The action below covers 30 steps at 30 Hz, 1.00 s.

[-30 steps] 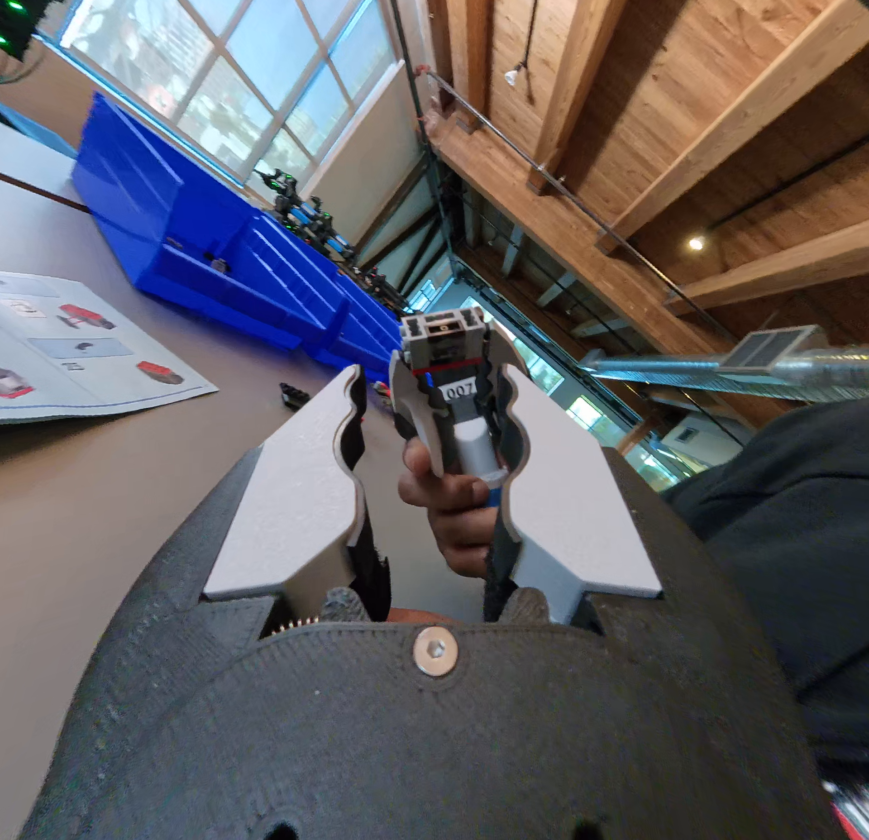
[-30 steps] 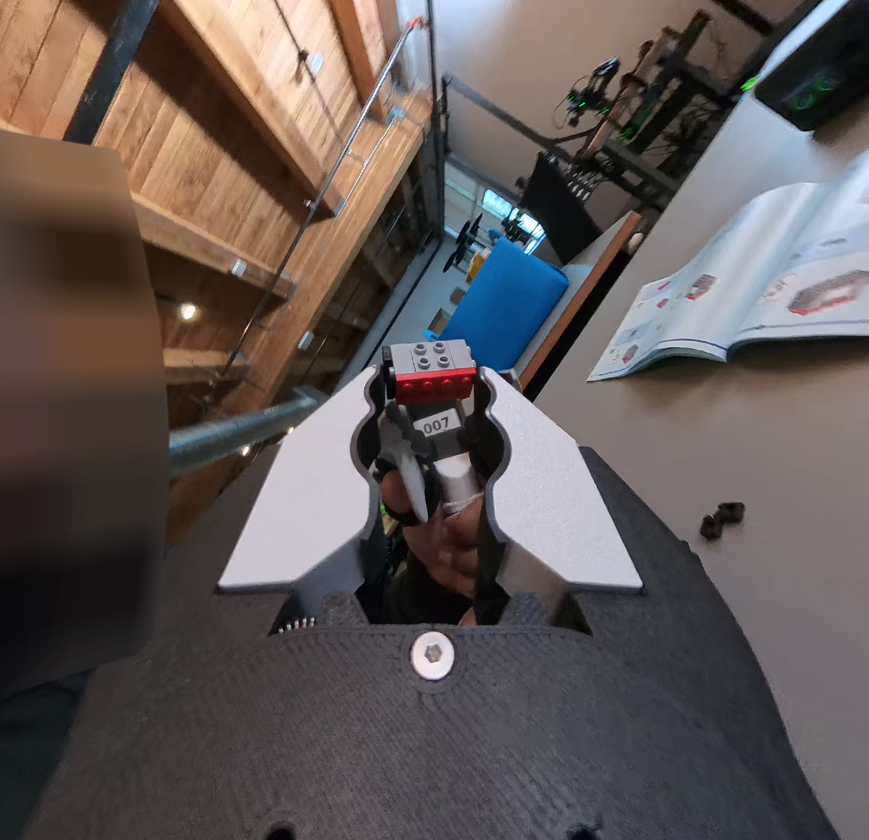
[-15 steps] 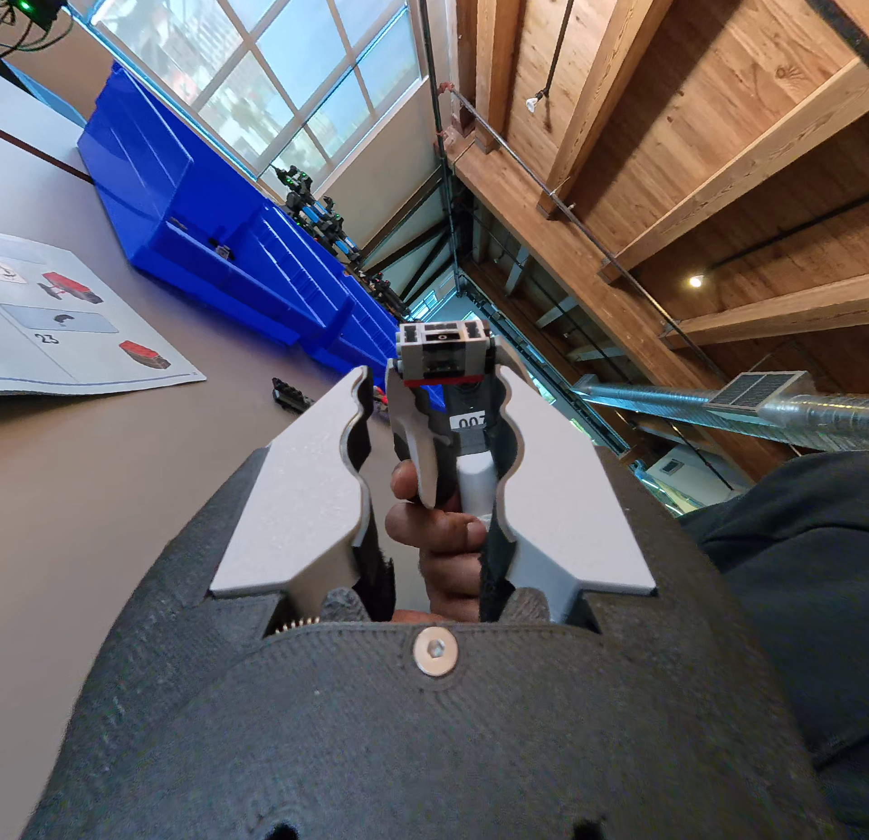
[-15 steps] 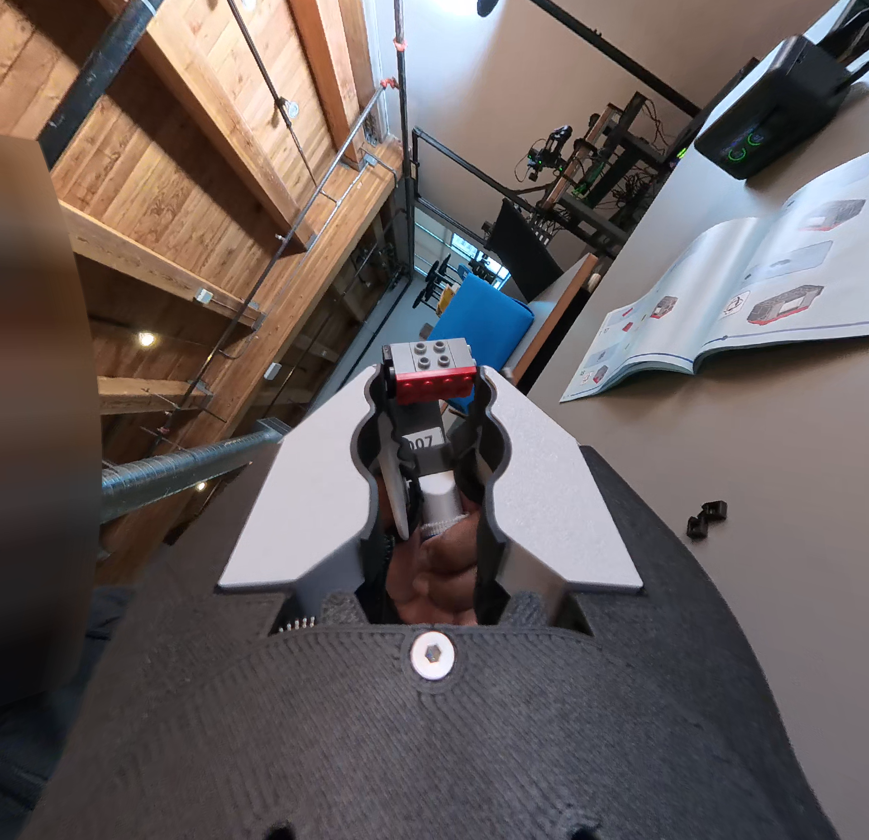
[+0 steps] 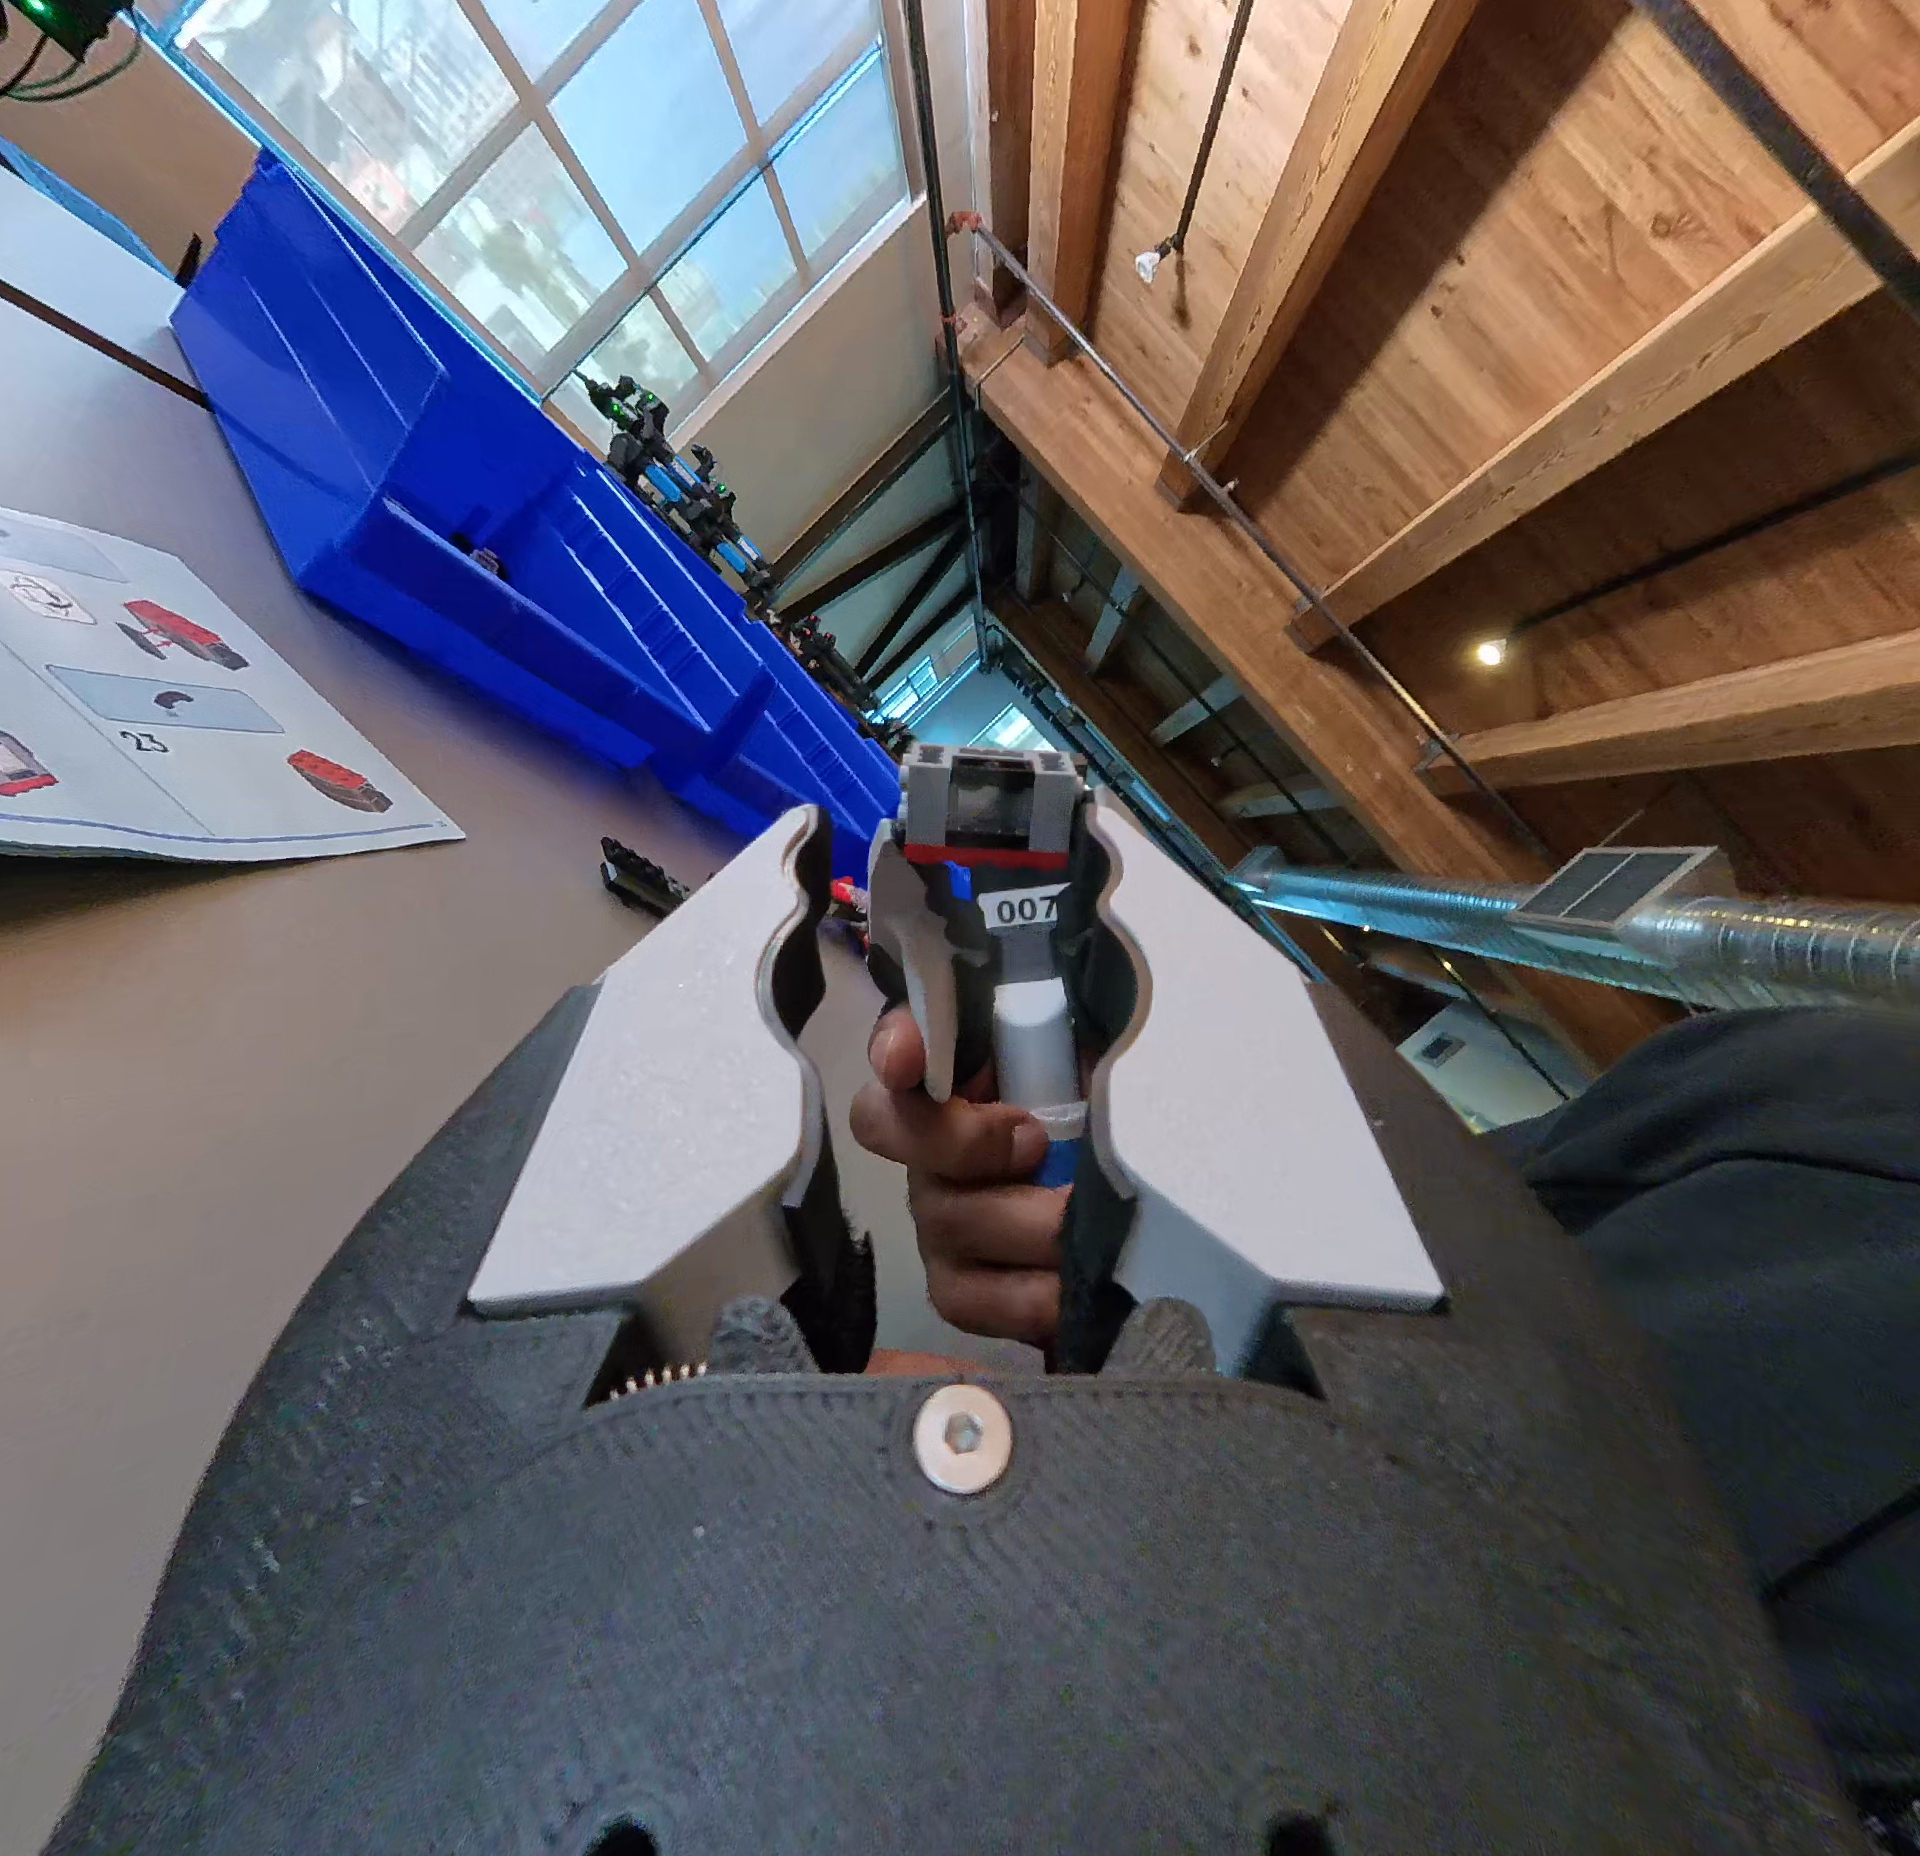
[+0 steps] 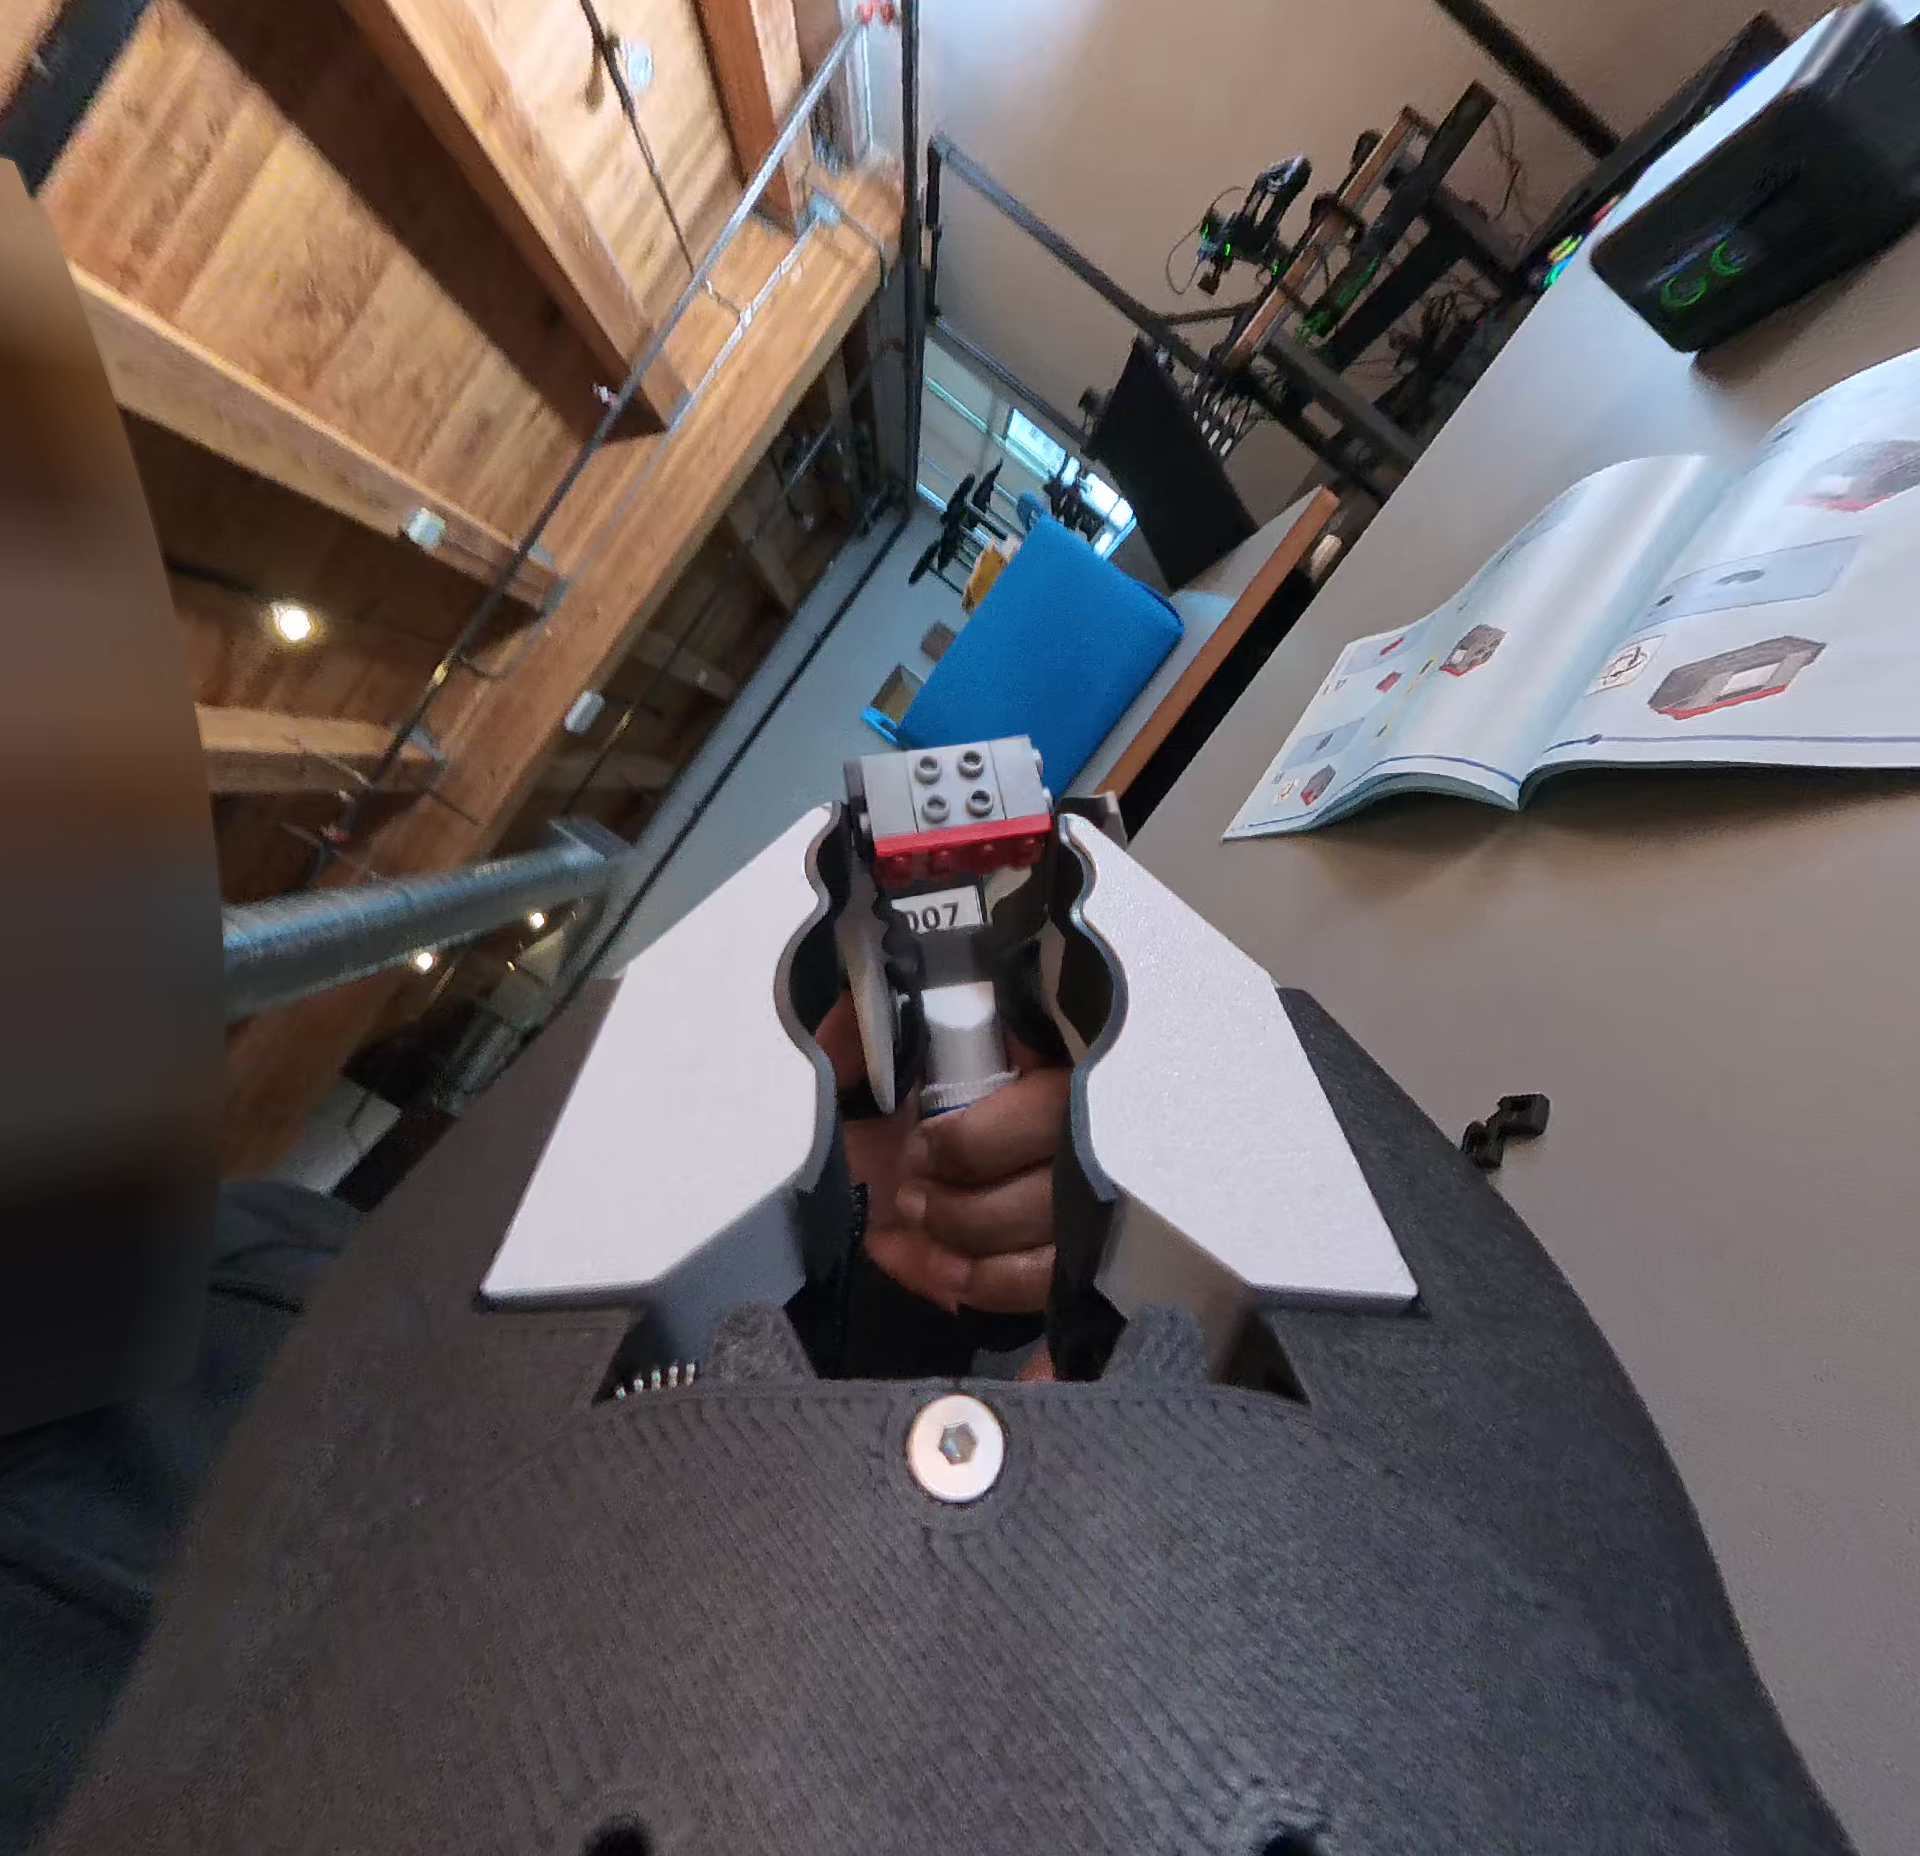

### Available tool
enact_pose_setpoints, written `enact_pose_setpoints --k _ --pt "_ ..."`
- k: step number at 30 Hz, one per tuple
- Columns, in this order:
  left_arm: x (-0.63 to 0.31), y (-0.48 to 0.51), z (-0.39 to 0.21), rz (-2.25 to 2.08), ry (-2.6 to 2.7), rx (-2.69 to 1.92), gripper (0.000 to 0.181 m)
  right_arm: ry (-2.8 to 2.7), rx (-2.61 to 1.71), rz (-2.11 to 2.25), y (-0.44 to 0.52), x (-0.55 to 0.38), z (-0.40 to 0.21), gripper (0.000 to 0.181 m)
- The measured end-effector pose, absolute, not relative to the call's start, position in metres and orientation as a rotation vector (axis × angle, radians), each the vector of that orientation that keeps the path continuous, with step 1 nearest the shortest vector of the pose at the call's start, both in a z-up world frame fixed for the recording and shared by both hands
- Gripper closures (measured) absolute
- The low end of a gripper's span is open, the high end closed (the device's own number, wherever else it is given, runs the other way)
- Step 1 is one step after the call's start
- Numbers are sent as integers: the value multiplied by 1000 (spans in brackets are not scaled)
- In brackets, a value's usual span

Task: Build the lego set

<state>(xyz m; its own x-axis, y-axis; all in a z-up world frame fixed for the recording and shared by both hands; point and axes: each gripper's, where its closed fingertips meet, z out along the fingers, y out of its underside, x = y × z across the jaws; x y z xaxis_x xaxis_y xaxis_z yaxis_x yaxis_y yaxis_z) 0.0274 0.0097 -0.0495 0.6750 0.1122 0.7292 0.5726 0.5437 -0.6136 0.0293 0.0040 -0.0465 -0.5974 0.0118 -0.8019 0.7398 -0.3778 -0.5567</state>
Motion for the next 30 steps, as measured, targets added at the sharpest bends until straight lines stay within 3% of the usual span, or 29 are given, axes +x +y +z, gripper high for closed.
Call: enact_pose_setpoints --k 15,30 --pt "47 -5 -54 -214 -670 -1124 133 2386 659 -1925 -2 50 -65 143" --pt "97 7 -55 -77 -353 -1352 133 2713 -21 -1689 -7 102 -59 143"
